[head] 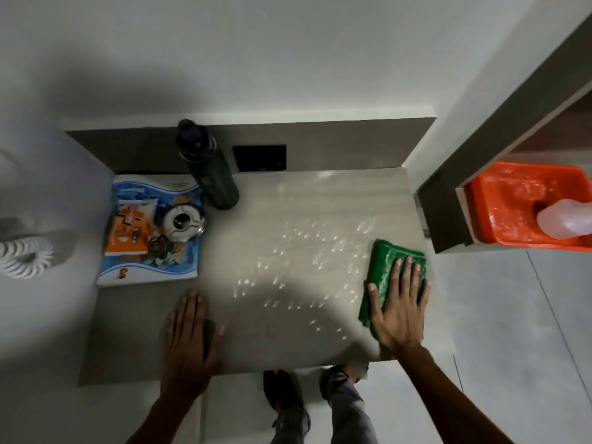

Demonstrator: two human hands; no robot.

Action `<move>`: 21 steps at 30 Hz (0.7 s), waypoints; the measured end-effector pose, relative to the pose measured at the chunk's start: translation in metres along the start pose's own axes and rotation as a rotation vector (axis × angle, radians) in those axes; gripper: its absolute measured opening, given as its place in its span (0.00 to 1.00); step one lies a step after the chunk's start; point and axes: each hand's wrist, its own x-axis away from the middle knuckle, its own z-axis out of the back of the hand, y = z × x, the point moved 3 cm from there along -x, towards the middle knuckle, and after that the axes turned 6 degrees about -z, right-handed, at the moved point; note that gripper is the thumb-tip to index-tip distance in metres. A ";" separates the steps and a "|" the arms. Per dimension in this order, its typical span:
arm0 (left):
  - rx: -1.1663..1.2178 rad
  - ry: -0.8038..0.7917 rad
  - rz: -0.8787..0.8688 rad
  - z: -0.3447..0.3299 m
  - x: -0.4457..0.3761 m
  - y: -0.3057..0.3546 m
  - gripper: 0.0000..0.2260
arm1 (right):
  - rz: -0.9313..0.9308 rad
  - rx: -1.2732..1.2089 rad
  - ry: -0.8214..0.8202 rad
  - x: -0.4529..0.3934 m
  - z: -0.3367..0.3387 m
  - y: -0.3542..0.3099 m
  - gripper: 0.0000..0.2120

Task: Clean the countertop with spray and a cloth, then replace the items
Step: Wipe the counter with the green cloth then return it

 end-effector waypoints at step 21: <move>-0.113 0.134 -0.034 -0.019 0.013 -0.028 0.30 | 0.641 -0.033 -0.148 0.097 -0.088 -0.233 0.39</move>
